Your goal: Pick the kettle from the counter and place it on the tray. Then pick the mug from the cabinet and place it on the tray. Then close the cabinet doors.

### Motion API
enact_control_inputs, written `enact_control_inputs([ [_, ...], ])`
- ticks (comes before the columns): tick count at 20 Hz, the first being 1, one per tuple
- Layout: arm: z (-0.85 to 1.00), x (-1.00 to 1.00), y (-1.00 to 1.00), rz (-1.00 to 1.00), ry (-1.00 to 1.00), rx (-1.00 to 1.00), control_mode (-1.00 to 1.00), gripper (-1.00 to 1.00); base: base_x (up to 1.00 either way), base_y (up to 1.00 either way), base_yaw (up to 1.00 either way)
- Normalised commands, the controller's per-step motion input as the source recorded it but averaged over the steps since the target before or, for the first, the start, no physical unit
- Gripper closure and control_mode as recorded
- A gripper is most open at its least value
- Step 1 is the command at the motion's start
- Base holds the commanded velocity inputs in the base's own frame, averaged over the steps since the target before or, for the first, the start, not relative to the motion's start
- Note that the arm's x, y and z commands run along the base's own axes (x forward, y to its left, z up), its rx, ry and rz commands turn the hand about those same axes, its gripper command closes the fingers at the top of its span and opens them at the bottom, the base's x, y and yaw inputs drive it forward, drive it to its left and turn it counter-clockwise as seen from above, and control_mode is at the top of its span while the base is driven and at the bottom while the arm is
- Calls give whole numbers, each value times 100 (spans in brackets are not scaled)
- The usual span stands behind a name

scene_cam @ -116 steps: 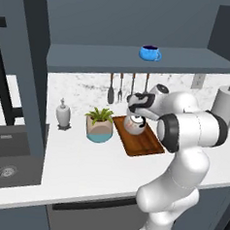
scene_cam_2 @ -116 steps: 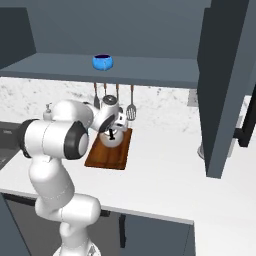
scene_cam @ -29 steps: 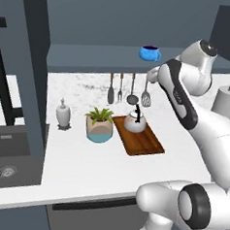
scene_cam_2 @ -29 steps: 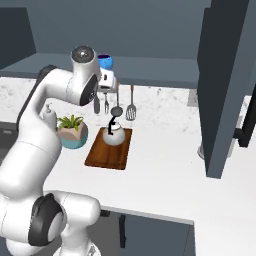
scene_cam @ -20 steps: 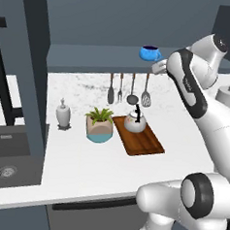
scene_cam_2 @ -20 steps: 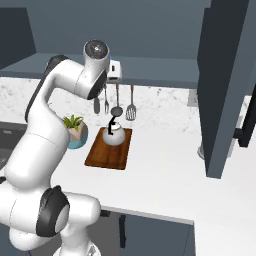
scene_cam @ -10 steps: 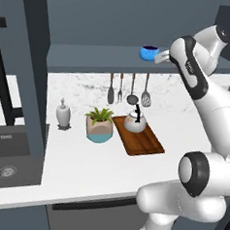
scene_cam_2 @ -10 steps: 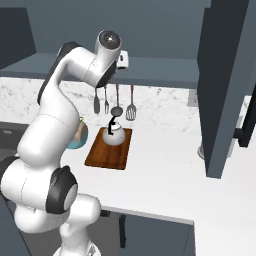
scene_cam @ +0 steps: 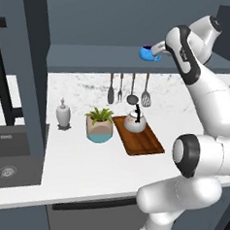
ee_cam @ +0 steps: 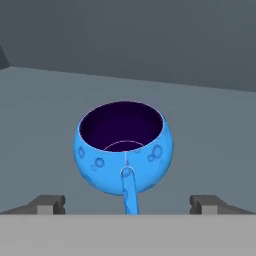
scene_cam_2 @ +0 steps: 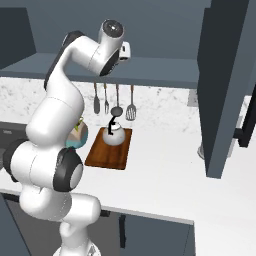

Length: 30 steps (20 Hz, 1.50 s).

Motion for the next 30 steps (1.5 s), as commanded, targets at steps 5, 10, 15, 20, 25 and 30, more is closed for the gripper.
enact_control_inputs([
  [5, -6, 18, 0, 1, 0, 0, -100, -100, 0, 0, 0],
  [10, -5, 14, 0, 2, 0, 0, -100, -100, 0, 0, 0],
  [15, -4, -2, 0, 1, 0, 0, -100, -100, 0, 0, 0],
  [20, 0, -28, 3, 0, 0, 0, -100, -100, 0, 0, 0],
  [25, -4, -16, 11, 0, 0, -1, -100, -100, 0, 0, 0],
  [30, -9, 9, 12, 0, 0, -2, -100, -100, 0, 0, 0],
])
